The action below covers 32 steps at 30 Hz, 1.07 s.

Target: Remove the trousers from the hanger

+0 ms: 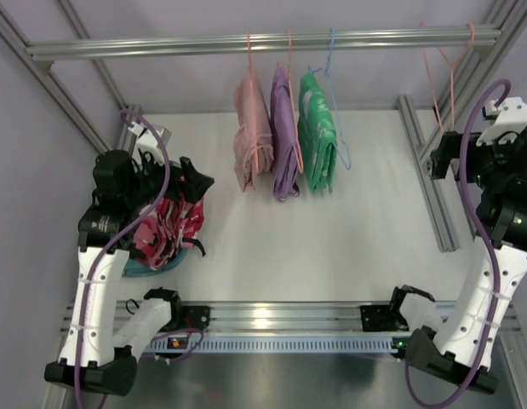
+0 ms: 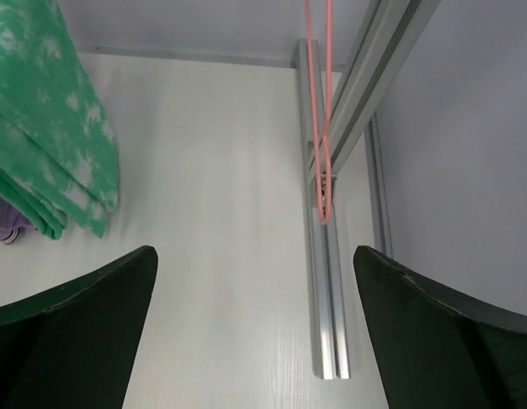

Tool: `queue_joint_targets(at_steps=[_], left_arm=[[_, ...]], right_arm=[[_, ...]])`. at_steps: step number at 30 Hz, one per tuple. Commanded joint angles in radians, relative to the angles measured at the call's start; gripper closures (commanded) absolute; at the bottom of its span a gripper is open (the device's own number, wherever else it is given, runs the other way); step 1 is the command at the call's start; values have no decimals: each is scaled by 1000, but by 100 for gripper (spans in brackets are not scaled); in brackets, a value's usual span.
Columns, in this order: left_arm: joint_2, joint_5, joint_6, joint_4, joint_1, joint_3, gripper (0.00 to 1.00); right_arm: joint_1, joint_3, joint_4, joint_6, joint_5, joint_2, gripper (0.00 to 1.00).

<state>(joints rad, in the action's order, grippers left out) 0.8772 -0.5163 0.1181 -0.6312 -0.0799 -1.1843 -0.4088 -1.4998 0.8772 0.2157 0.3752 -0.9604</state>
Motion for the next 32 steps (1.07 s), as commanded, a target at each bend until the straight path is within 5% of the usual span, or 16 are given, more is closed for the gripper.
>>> queue_joint_targets(at_steps=[1, 9, 15, 22, 32], left_arm=[[-14, 50, -31, -96, 3, -34, 2], [-112, 30, -100, -179, 49, -14, 2], [-191, 116, -167, -272, 103, 23, 2], [-256, 226, -202, -358, 104, 34, 2], [-254, 248, -166, -361, 120, 17, 2]], right_arm=[[-13, -43, 89, 30, 57, 63, 1], [-13, -73, 315, 172, 322, 57, 1], [14, 114, 286, 119, 539, 69, 1], [446, 315, 91, -48, 262, 175, 1], [464, 386, 112, -6, 238, 222, 0]])
